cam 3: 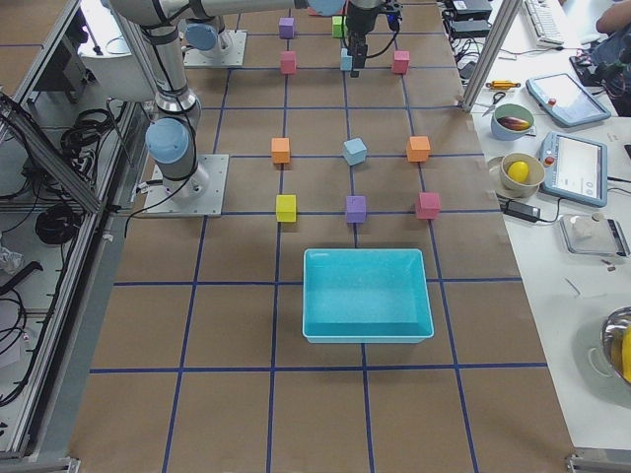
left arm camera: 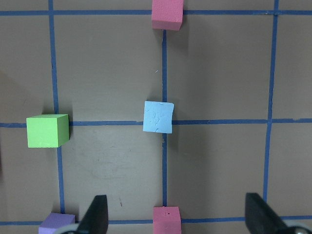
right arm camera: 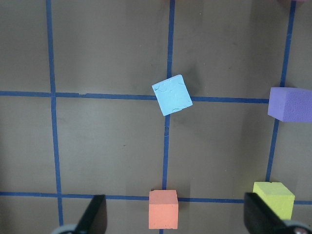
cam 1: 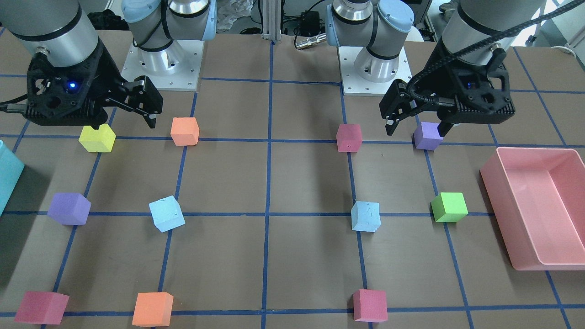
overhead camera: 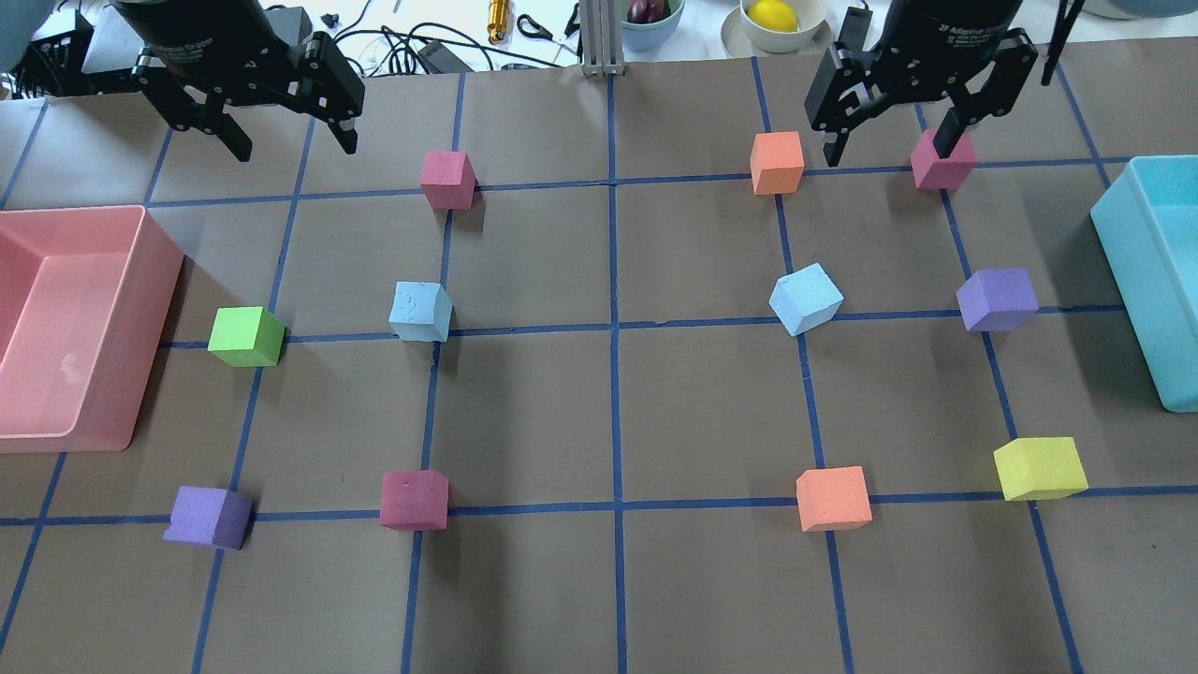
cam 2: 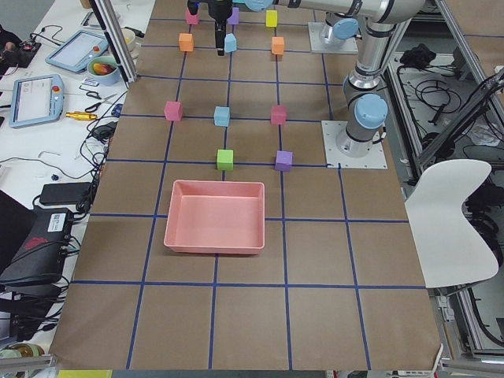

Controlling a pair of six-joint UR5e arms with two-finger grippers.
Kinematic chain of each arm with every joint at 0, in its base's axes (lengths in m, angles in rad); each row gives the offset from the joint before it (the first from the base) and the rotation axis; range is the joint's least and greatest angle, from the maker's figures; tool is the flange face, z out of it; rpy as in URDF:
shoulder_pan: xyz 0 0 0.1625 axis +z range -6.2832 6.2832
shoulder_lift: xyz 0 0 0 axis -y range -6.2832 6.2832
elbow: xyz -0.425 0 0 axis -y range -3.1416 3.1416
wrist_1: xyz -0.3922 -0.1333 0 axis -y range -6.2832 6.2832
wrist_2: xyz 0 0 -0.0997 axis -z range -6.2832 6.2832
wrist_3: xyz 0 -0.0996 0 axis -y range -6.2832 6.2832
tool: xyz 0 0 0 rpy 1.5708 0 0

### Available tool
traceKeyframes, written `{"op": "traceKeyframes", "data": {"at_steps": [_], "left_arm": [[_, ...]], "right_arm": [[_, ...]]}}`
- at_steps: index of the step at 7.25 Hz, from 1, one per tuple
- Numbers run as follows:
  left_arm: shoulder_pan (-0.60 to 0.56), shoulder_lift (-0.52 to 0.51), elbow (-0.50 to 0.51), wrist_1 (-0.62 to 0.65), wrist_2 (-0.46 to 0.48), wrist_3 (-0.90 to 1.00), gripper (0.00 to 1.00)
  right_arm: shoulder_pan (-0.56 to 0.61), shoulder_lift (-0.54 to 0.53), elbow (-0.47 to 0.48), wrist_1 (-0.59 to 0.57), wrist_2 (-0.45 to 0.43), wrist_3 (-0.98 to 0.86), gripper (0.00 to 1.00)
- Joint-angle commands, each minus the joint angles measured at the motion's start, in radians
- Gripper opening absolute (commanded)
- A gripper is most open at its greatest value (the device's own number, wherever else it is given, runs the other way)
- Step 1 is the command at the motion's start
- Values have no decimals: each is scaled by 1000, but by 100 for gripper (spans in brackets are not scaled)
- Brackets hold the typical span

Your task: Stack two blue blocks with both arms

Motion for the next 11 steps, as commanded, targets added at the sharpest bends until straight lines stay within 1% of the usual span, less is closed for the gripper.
{"op": "traceKeyframes", "data": {"at_steps": [1, 6, 8, 10, 11], "left_arm": [[-1, 0, 1, 8, -2, -1, 100], [-1, -2, 1, 8, -11, -1, 100], [-1, -1, -4, 7, -11, -1, 100], [-3, -1, -18, 5, -11, -1, 100], [-4, 1, -51, 8, -2, 0, 100]], "right_arm": [[-1, 1, 0, -5, 2, 3, 100], [0, 8, 1, -6, 2, 4, 100], [0, 47, 12, -11, 4, -11, 100], [0, 102, 13, -83, -2, -20, 100], [0, 119, 19, -115, 5, -20, 100]]}}
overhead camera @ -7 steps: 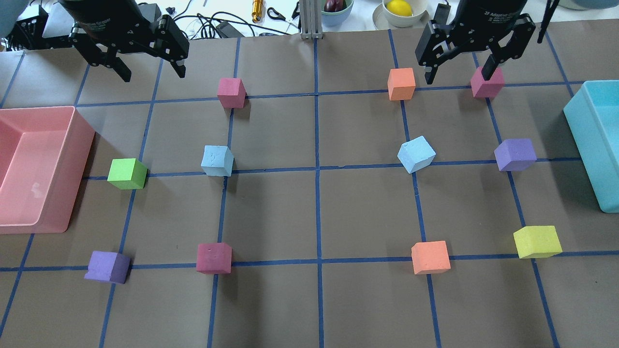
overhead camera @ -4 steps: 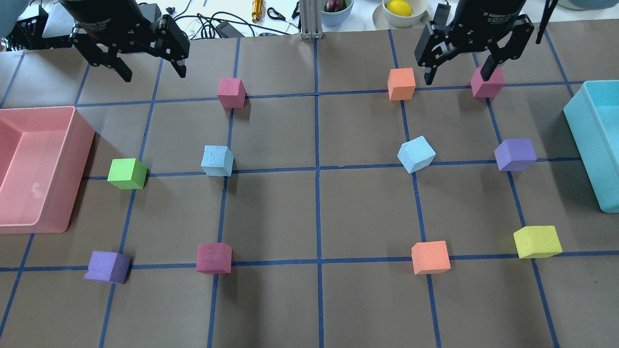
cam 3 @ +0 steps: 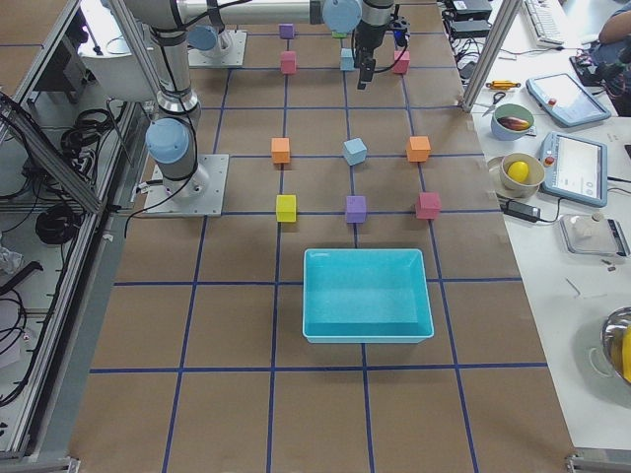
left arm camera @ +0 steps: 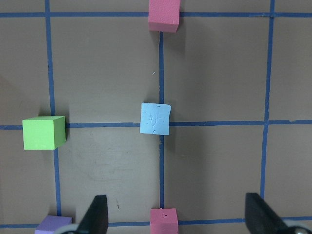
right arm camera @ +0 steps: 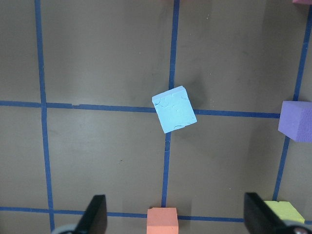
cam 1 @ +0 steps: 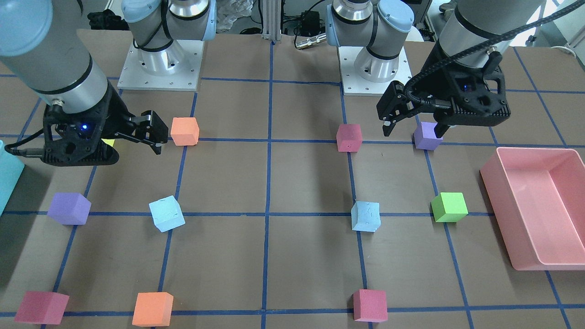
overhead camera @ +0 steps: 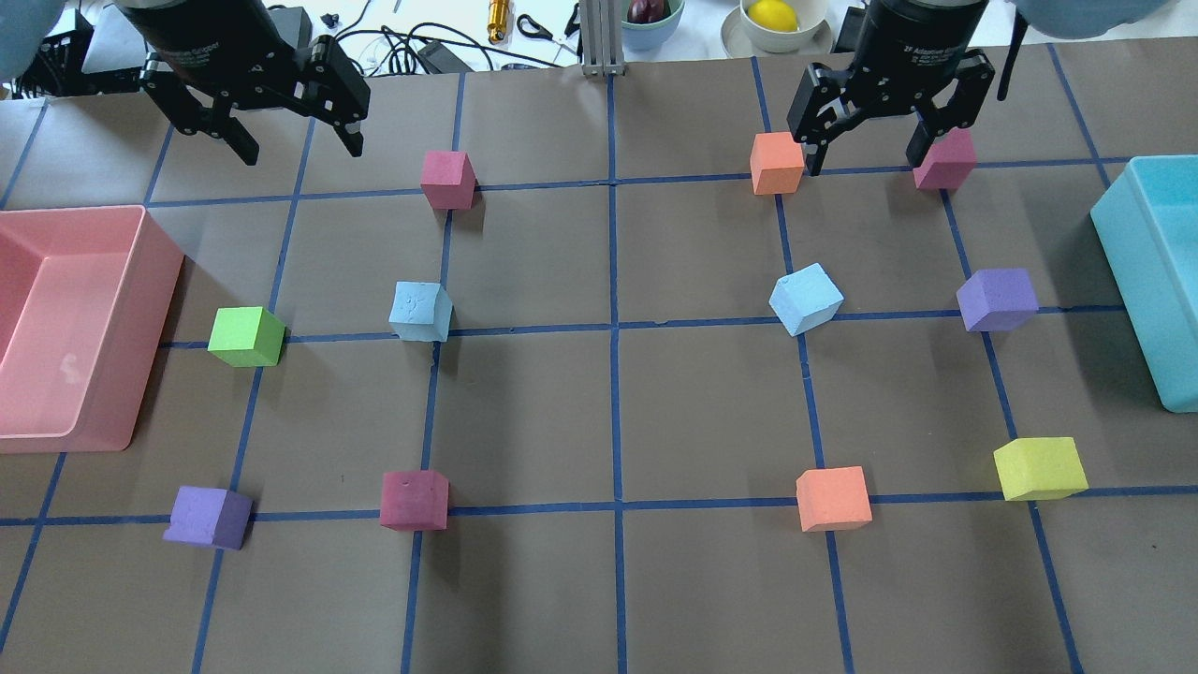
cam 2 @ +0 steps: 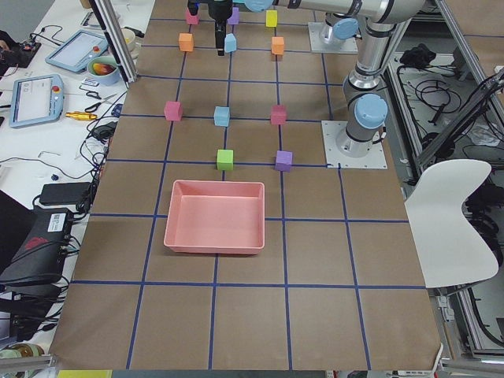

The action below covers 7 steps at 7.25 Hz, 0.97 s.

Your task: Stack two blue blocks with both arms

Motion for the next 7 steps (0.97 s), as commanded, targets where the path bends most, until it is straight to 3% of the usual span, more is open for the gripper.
{"op": "traceKeyframes", "data": {"at_steps": [1, 2, 4, 7], "left_arm": [[-1, -11, -54, 6, 8, 1, 100], [2, -34, -66, 37, 8, 1, 100], [5, -85, -139, 157, 5, 4, 100], [5, -148, -322, 435, 7, 4, 100]], "right_arm": [[0, 57, 30, -101, 4, -93, 100], [-1, 69, 71, -126, -5, -261, 100], [-3, 81, 157, -224, 3, -300, 100], [-5, 136, 353, -510, -9, -315, 100]]}}
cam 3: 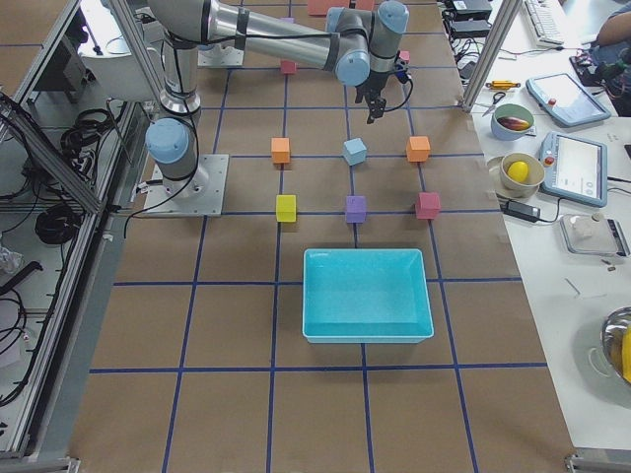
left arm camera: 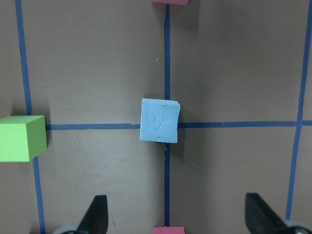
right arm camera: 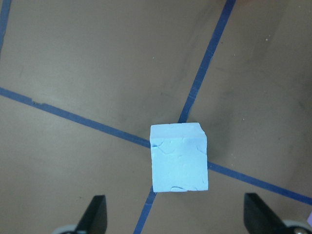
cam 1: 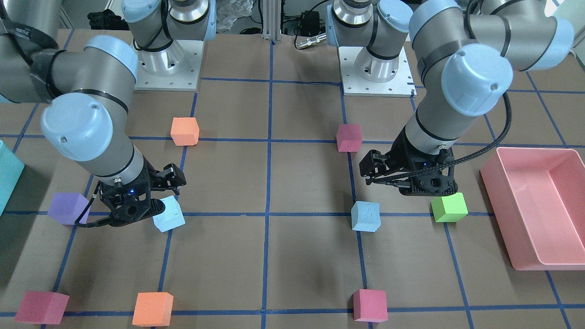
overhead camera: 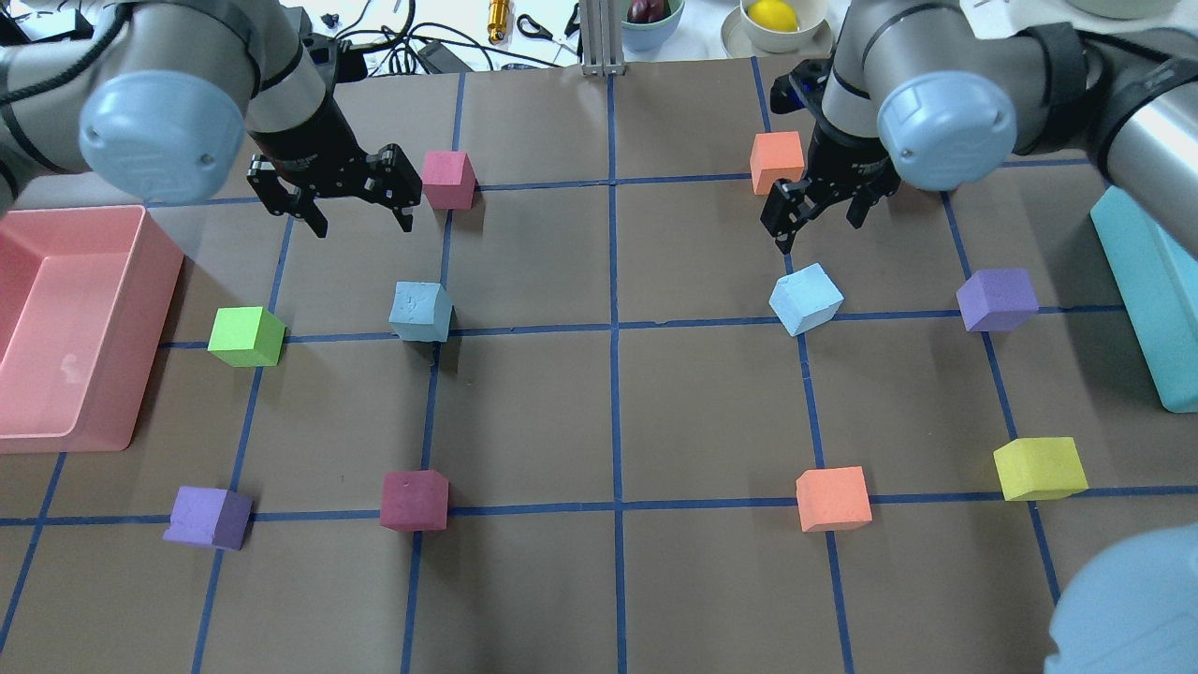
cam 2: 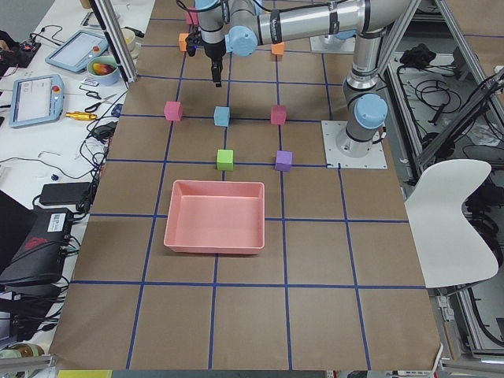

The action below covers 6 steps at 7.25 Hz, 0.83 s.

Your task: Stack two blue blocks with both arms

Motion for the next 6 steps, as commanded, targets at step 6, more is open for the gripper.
{"op": "traceKeyframes", "data": {"at_steps": [6], "left_arm": [[0, -155, -129, 275, 5, 25, 100]], "right_arm": [[-3, 123, 95, -175, -59, -23, 100]]}}
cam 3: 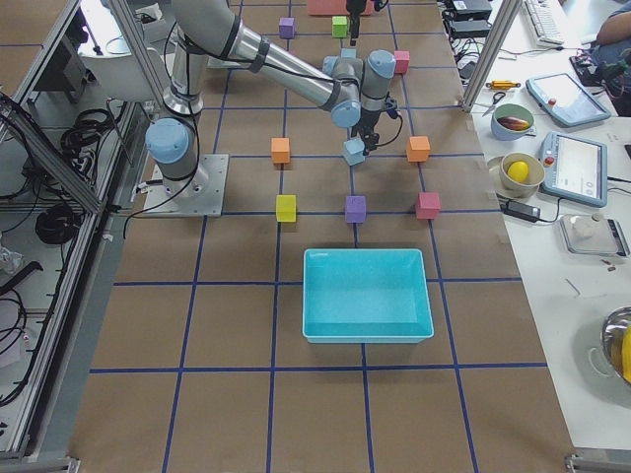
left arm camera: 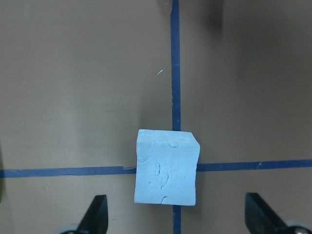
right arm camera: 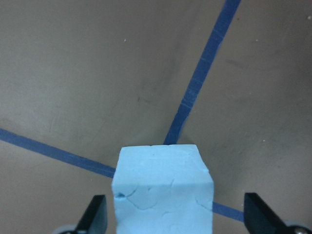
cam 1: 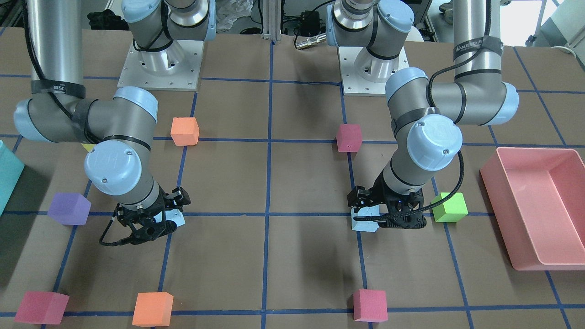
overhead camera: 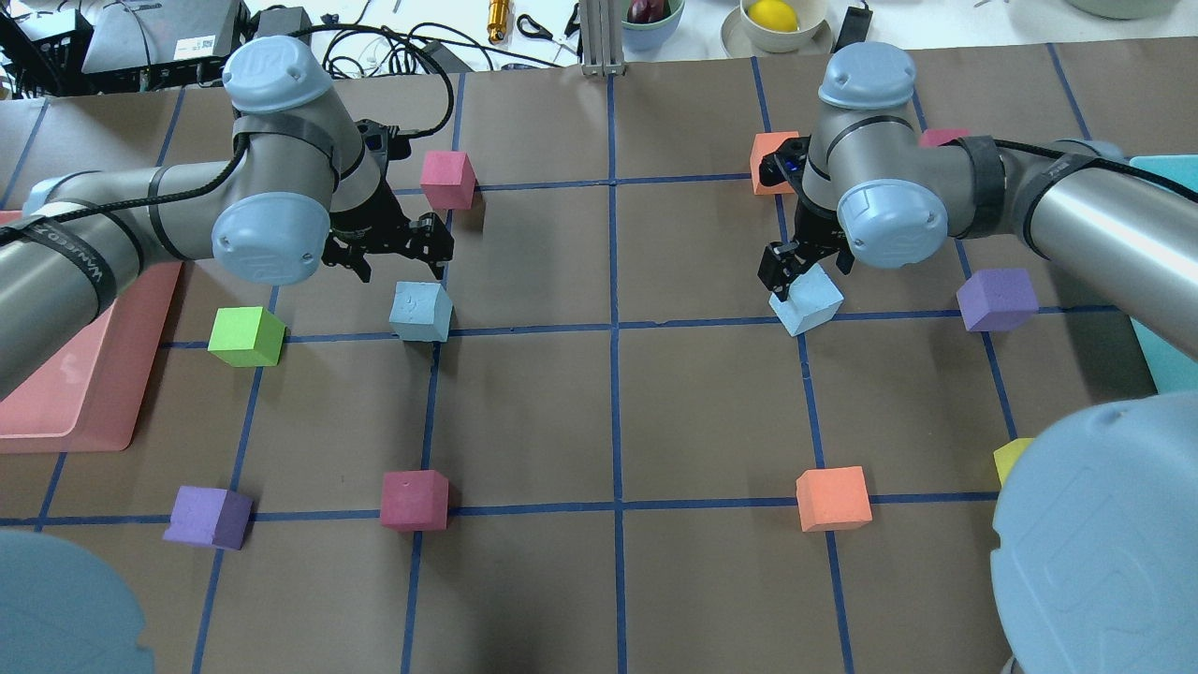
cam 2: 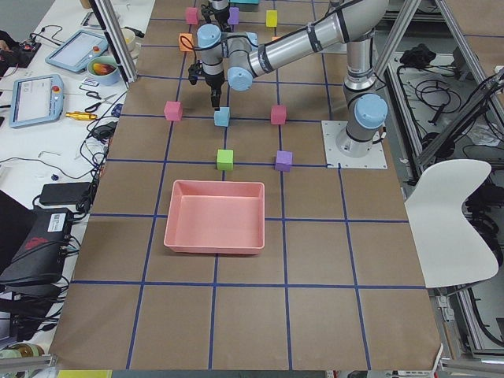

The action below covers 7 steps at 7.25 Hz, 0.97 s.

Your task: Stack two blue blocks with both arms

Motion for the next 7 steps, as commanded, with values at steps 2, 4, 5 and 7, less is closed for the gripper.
{"op": "traceKeyframes", "data": {"at_steps": [2, 4, 5, 7], "left_arm": [[0, -47, -14, 27, 1, 0, 100], [0, -57, -15, 40, 1, -1, 100], [0, -68, -17, 42, 1, 2, 100], [0, -73, -25, 40, 1, 2, 100]], "right_arm": [[0, 11, 29, -2, 1, 2, 100], [-2, 11, 31, 1, 6, 30, 83], [-2, 11, 31, 1, 6, 59, 35], [-3, 3, 31, 16, 3, 90, 0]]}}
